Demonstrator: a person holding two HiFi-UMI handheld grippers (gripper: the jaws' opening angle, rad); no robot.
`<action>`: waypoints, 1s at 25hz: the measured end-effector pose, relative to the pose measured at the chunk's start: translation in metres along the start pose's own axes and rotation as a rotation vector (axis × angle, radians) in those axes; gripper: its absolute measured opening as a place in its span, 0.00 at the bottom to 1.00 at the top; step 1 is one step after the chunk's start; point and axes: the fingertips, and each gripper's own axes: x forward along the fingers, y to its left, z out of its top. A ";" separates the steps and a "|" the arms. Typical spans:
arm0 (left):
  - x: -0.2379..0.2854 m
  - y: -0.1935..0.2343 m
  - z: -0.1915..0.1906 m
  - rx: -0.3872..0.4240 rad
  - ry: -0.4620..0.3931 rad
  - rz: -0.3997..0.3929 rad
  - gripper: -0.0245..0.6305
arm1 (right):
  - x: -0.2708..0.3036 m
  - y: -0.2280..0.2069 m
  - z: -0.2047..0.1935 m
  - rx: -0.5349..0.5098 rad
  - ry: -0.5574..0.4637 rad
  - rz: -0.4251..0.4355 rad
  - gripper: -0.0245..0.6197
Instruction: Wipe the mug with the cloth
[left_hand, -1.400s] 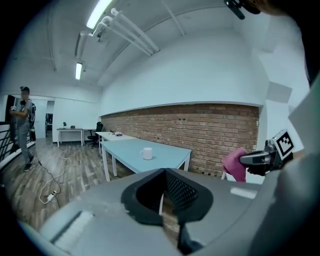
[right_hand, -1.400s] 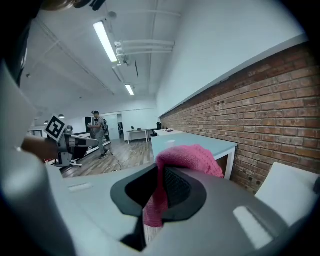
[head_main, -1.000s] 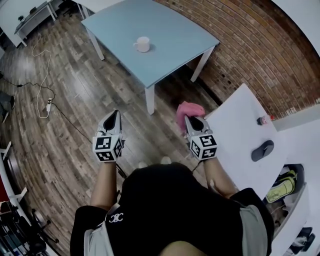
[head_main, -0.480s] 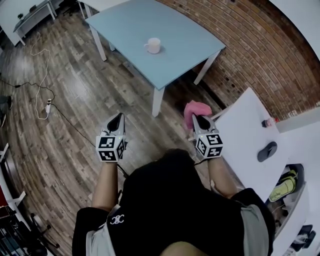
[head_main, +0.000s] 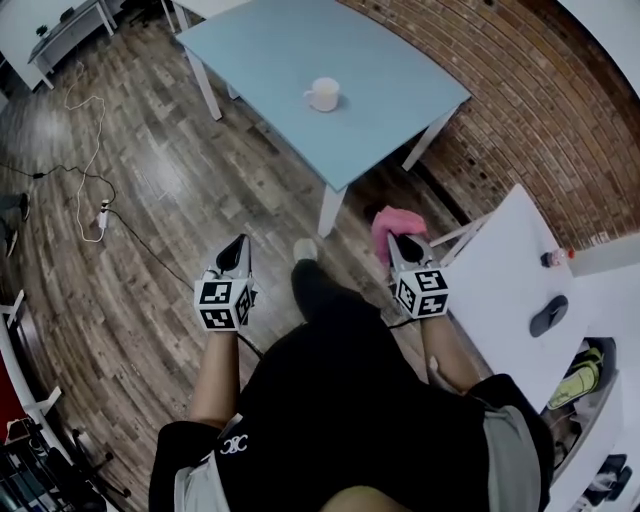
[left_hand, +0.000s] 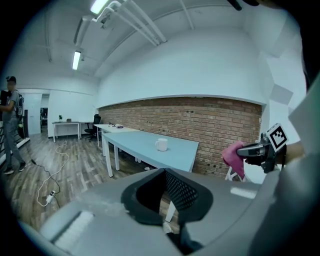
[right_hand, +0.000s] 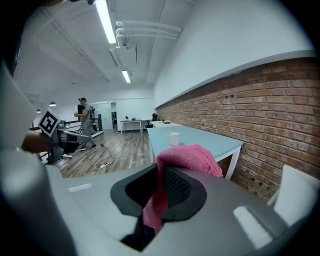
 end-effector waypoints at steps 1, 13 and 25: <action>0.008 0.006 0.003 0.002 0.001 0.001 0.04 | 0.011 -0.002 0.005 0.004 -0.006 0.001 0.09; 0.150 0.073 0.067 0.051 0.060 -0.063 0.04 | 0.177 -0.044 0.073 0.083 -0.010 0.025 0.09; 0.299 0.088 0.120 0.198 0.162 -0.239 0.11 | 0.303 -0.057 0.087 0.140 0.123 0.054 0.09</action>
